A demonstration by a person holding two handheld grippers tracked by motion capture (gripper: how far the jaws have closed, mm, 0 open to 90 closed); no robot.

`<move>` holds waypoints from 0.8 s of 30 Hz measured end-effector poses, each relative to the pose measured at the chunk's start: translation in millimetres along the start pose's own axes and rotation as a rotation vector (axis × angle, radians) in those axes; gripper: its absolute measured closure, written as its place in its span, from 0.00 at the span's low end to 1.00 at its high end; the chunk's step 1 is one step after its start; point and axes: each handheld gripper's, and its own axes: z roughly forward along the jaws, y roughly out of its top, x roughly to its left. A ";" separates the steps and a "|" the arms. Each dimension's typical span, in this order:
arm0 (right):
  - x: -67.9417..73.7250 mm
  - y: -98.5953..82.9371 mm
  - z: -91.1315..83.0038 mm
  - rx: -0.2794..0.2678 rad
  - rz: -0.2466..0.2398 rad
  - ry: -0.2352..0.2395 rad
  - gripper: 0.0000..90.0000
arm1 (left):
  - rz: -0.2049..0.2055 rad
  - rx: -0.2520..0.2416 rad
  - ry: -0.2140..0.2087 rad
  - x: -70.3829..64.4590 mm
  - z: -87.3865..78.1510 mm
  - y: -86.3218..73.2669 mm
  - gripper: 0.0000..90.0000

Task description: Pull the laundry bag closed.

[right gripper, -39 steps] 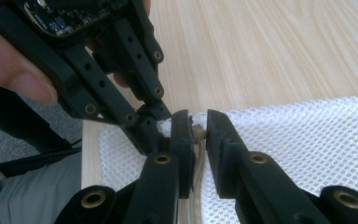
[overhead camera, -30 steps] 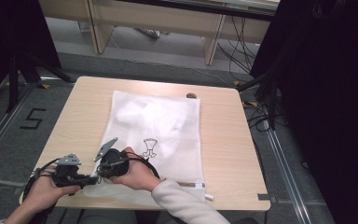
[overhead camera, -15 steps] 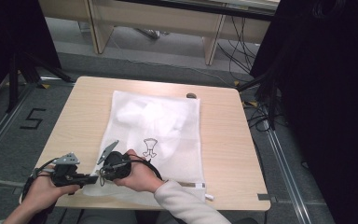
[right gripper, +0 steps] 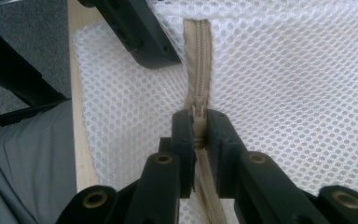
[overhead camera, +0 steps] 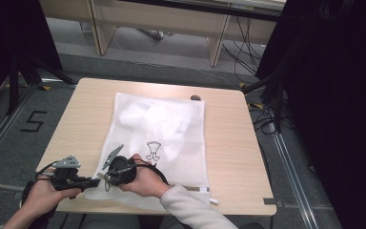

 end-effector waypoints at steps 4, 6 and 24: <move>0.0 -1.9 -0.9 0.011 -0.001 -0.005 0.92 | -0.005 -0.025 0.005 -0.4 -0.3 0.0 0.95; -0.6 -2.7 -1.0 0.008 0.004 -0.006 0.92 | -0.007 -0.010 0.004 0.1 -1.8 0.6 0.95; -4.5 -13.5 -7.0 0.021 0.014 -0.006 0.92 | -0.011 -0.025 -0.002 1.6 -2.8 0.6 0.95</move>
